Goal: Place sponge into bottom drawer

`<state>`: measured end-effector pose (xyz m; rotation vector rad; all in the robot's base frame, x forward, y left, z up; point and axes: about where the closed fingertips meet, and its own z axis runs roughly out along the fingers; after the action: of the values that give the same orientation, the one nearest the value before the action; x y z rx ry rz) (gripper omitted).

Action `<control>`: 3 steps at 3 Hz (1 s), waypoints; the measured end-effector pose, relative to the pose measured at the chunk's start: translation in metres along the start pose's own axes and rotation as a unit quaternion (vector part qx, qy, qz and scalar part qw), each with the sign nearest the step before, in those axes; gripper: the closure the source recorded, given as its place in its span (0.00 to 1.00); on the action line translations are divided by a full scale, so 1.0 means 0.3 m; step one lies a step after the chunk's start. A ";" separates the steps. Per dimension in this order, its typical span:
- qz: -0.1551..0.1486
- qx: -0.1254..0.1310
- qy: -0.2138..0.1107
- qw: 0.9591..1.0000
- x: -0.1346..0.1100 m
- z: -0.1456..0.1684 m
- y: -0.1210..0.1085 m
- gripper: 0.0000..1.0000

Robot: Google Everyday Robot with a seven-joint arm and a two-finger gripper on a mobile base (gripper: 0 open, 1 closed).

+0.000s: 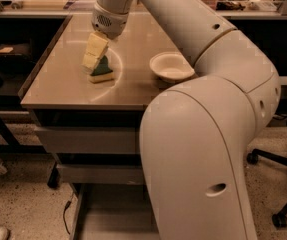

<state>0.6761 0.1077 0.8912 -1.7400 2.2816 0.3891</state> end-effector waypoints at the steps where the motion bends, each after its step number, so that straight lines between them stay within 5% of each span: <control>1: 0.017 -0.009 -0.014 1.000 -0.023 0.029 -0.021 0.00; 3: 0.037 -0.008 0.002 0.999 -0.050 0.104 -0.065 0.00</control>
Offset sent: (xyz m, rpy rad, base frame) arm 0.0206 0.0152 -0.0106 -0.0119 0.0688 -0.0627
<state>0.6999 0.1274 0.8662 -1.6688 2.3568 0.4194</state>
